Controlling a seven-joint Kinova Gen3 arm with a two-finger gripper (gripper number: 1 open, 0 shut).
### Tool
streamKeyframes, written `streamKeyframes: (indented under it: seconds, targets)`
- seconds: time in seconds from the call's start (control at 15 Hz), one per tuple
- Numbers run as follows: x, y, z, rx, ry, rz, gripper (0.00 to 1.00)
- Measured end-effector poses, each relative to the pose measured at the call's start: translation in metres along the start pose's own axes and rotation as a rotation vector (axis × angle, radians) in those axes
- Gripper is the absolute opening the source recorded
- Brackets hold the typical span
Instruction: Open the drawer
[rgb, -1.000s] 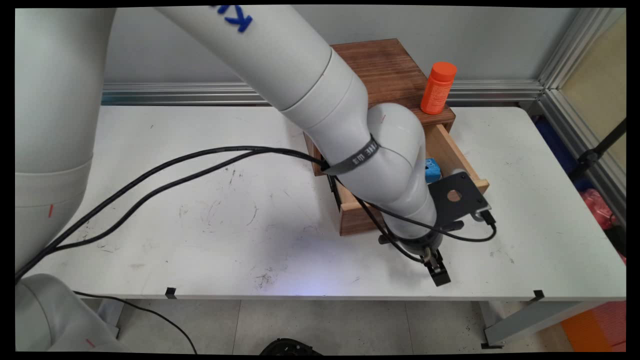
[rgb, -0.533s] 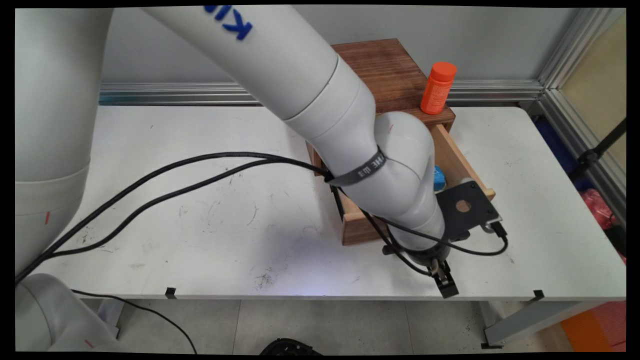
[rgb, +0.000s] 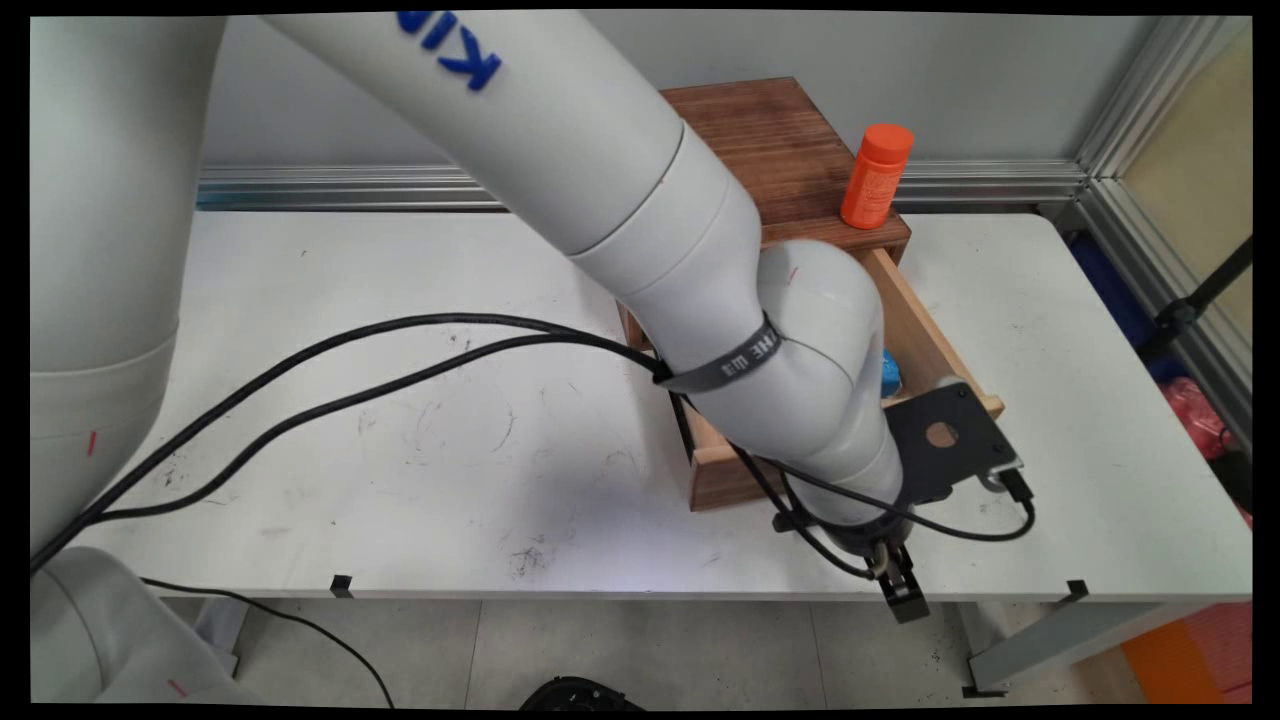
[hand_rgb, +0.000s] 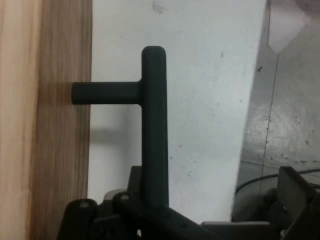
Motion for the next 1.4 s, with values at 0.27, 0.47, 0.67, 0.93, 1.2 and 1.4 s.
streamKeyframes:
  seconds: [0.27,0.47,0.67,0.93,1.2,1.4]
  targets:
    - [0.000,0.008,0.000,-0.010,-0.001,0.003,1.00]
    - [0.000,0.015,0.000,-0.017,0.000,0.006,1.00]
    - [0.001,0.021,-0.001,-0.022,0.002,0.009,1.00]
    - [0.002,0.030,-0.001,-0.029,0.003,0.014,1.00]
    - [0.001,0.037,-0.002,-0.036,0.001,0.019,1.00]
    - [0.001,0.041,-0.002,-0.041,0.000,0.021,1.00]
